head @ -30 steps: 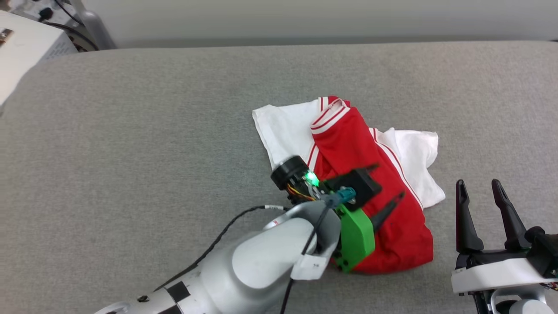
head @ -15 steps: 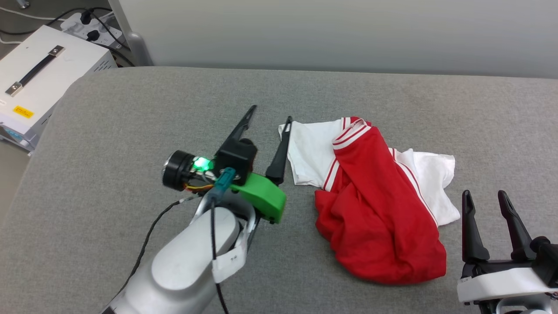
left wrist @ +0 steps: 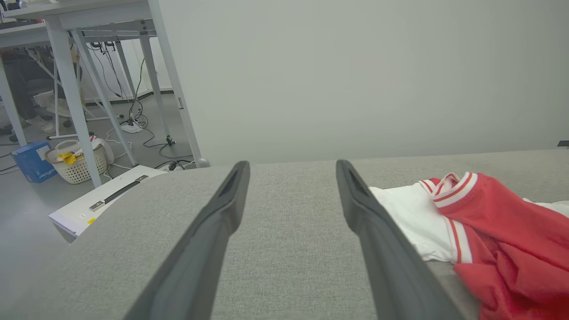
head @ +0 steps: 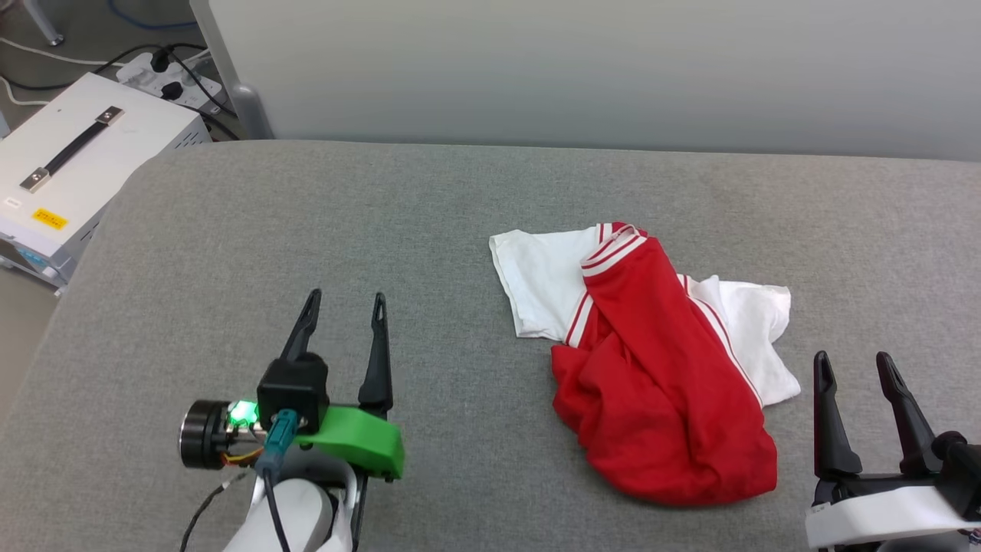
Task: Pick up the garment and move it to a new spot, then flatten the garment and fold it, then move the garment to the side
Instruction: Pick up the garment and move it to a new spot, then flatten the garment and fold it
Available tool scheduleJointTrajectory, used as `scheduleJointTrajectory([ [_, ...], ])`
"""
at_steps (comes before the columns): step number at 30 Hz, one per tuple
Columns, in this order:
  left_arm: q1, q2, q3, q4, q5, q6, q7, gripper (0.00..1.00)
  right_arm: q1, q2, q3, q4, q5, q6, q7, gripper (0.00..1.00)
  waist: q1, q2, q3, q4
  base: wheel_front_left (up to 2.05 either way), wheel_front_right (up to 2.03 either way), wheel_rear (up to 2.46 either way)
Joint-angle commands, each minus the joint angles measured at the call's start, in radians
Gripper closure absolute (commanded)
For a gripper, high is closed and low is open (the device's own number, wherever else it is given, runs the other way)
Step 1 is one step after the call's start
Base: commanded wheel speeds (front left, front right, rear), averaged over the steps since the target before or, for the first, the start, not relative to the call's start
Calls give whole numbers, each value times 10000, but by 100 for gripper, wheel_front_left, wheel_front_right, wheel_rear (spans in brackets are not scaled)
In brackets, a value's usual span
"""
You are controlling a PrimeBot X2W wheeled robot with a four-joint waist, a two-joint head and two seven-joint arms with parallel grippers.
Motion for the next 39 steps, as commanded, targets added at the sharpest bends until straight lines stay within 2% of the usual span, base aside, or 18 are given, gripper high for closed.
scheduleJointTrajectory([
  [1, 373, -93, 234, -90, 189, -134, -56, 0, 166, -16, 10, -11, -62, -7, -92, 0, 0, 41, -91, -29, 0, 0, 0],
  [16, 2210, -1245, 2088, -82, 1437, -1476, -56, 0, 664, -16, 7, 274, -63, -7, -92, 0, 0, 41, -456, 5, 0, 0, 0],
  [28, 2629, -1806, 2857, 107, 2137, -2172, -57, 0, 783, -16, -164, 373, -80, -7, -92, 0, 0, 41, -644, 47, 0, 0, 0],
  [35, 2526, -1992, 3016, 130, 2472, -2383, -57, 0, -454, -80, -944, -308, -585, -7, -92, 0, 0, 41, -445, 59, 0, 0, 0],
  [39, 2308, -2098, 3018, 104, 2618, -2448, -57, 0, -1782, -913, -1151, -607, -633, -7, -92, 0, 0, 41, -140, 107, 0, 0, 0],
])
